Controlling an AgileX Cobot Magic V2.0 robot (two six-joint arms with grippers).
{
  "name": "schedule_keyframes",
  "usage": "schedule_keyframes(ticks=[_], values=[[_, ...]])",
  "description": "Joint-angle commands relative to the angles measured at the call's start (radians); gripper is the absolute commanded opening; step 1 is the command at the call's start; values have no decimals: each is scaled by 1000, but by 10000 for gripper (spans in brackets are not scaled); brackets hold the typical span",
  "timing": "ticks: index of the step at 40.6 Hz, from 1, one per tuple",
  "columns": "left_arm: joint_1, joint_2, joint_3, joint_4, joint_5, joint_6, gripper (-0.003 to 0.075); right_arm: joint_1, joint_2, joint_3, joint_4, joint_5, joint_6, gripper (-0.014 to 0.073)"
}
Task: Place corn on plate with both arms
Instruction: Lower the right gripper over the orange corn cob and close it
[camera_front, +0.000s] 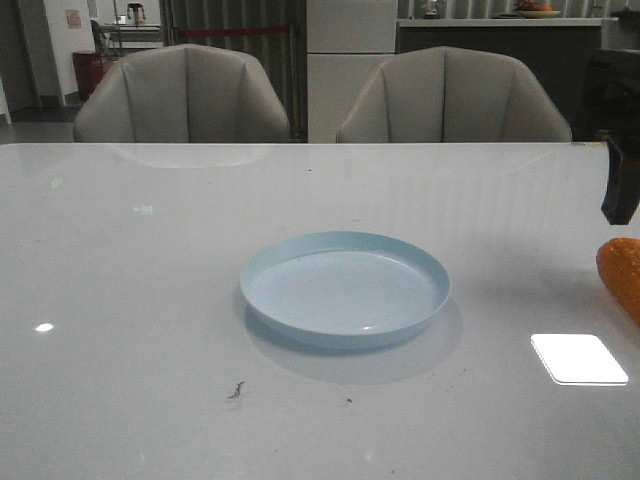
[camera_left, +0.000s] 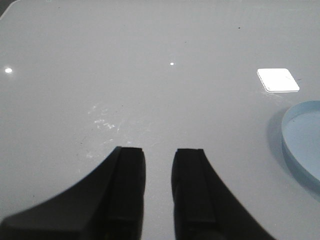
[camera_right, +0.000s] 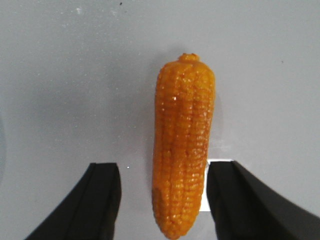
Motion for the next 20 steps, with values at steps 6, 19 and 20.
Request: schedule_keyframes(ticks=[6, 19, 20], values=[[2, -4, -29, -14, -66, -2, 197, -33, 37, -37, -55, -63, 57, 489], [2, -4, -29, -14, -66, -2, 197, -44, 107, -37, -20, -153, 58, 489], [2, -4, -29, -14, -66, -2, 197, -44, 112, -37, -19, -161, 58, 489]])
